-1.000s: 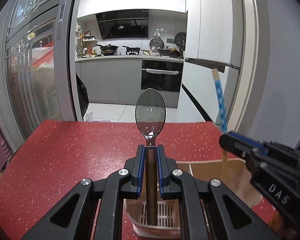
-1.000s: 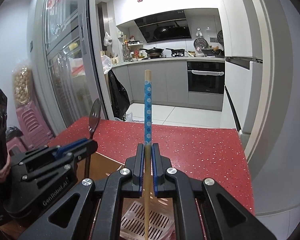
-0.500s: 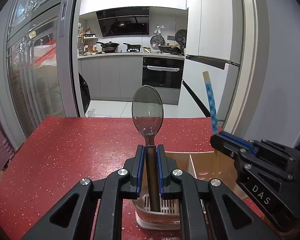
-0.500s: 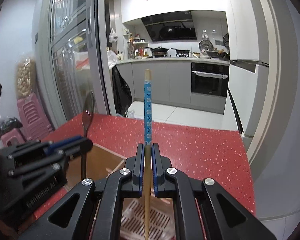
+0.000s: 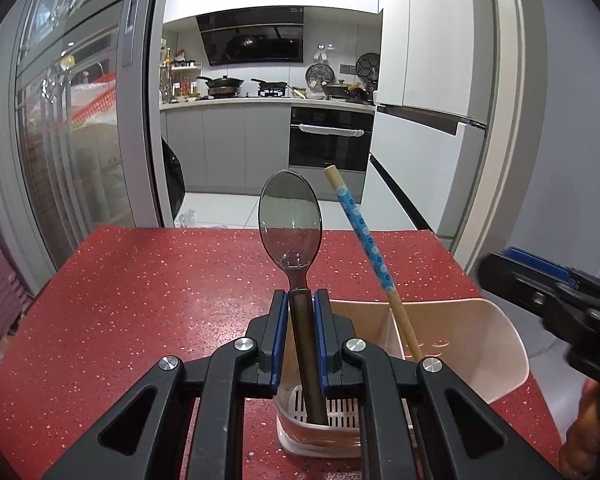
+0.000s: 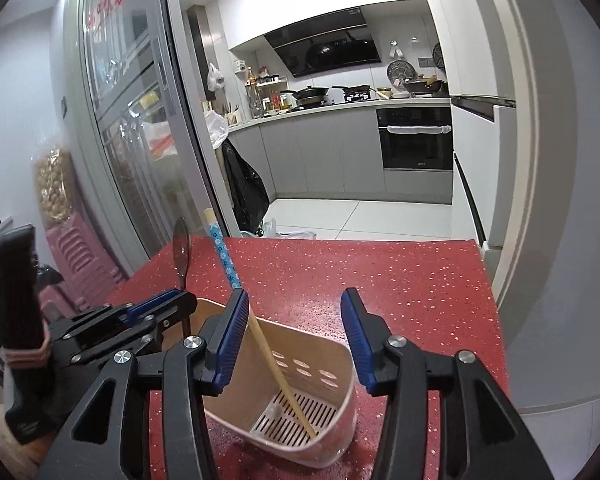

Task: Organize utensils
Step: 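Release the spoon and chopstick into the caddy with both tools, then return both tools to the utensils and grasp a plain chopstick with the right tool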

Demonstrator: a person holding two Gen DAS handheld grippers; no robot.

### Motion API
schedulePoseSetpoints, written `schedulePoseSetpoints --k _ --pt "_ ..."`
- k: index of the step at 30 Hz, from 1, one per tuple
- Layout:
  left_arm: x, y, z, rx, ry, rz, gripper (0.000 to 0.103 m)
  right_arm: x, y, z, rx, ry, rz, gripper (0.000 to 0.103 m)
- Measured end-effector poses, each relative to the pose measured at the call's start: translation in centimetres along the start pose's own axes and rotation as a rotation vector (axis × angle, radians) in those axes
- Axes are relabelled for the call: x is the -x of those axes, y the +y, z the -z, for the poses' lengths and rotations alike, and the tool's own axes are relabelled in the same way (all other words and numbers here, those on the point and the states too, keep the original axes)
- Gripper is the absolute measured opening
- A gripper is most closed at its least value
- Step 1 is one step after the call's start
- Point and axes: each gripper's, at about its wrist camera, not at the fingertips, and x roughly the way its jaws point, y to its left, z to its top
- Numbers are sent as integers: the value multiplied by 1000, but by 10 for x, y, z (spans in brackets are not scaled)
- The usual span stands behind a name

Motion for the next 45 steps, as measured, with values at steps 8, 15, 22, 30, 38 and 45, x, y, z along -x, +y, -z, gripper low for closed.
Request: schedulePoseSetpoints --k 8,15,22,30,38,45 --pt "0 5 -3 9 0 10 38 8 -12 12 -67 34 -5 53" --pt "3 4 -6 8 -13 12 38 13 -21 16 -93 37 9 53" --pt "28 6 -9 19 -56 -19 103 24 -20 13 -113 32 1 55" --pt "58 4 8 -33 -31 -70 103 36 -16 21 -158 89 -29 80" --pt "88 22 49 -33 56 -95 103 45 -16 42 -199 179 -12 81" --pt "104 35 95 -12 157 -78 103 54 -5 70 -206 239 -19 103"
